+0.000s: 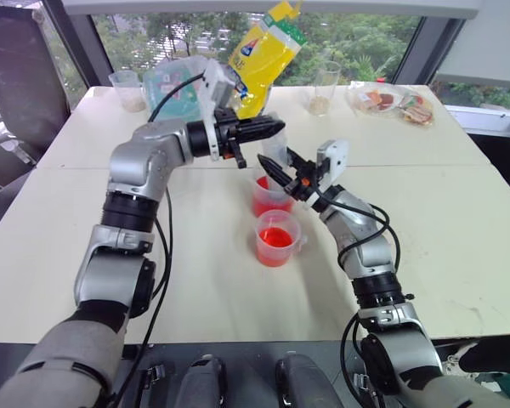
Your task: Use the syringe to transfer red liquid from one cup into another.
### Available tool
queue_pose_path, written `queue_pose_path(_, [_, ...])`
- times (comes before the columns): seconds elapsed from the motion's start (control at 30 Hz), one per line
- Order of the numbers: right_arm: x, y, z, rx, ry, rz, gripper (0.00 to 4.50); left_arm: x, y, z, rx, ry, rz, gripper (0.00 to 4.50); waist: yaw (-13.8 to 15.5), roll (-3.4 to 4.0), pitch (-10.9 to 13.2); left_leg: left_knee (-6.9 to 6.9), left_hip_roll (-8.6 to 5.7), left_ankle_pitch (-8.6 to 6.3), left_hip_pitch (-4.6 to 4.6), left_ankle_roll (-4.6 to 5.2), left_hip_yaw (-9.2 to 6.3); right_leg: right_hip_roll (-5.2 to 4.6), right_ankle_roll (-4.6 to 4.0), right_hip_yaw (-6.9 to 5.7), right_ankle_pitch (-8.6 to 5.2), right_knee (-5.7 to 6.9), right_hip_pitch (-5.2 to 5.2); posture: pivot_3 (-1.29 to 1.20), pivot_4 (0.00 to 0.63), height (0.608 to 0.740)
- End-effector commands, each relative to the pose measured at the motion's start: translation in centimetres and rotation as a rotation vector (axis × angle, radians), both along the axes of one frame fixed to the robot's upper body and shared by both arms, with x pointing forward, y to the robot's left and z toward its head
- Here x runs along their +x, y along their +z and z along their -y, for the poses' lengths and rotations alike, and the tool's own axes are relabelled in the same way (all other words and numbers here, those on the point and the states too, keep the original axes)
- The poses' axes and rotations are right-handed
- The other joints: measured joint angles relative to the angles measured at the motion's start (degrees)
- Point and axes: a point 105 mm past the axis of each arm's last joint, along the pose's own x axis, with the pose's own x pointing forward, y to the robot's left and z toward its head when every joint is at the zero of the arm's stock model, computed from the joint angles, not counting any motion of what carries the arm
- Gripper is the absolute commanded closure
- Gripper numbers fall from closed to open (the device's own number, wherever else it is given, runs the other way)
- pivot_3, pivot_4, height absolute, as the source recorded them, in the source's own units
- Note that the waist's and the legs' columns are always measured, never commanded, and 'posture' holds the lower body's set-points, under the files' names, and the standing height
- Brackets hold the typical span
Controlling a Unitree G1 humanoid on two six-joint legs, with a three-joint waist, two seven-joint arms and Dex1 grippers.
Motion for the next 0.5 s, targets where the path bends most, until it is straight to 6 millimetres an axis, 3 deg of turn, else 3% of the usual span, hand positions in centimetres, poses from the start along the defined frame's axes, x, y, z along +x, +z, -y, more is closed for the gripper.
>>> queue_pose_path(0.03, [-0.8, -2.4, -1.6, -0.08, 0.087, -0.063, 3.09, -1.2, 6.9, -1.2, -0.103, 0.035, 0.245, 4.49, 0.0, 0.0, 0.0, 0.0, 0.0, 0.0, 0.0, 0.0, 0.0, 0.0, 0.0, 0.0, 0.0, 0.0, 0.0, 0.0, 0.15, 0.74])
queue_pose_path(0.5, [-0.5, -0.9, -1.3, -0.05, 0.07, -0.026, 3.09, -1.3, 6.5, -1.1, -0.094, 0.016, 0.239, 4.49, 0.0, 0.0, 0.0, 0.0, 0.0, 0.0, 0.0, 0.0, 0.0, 0.0, 0.0, 0.0, 0.0, 0.0, 0.0, 0.0, 0.15, 0.74])
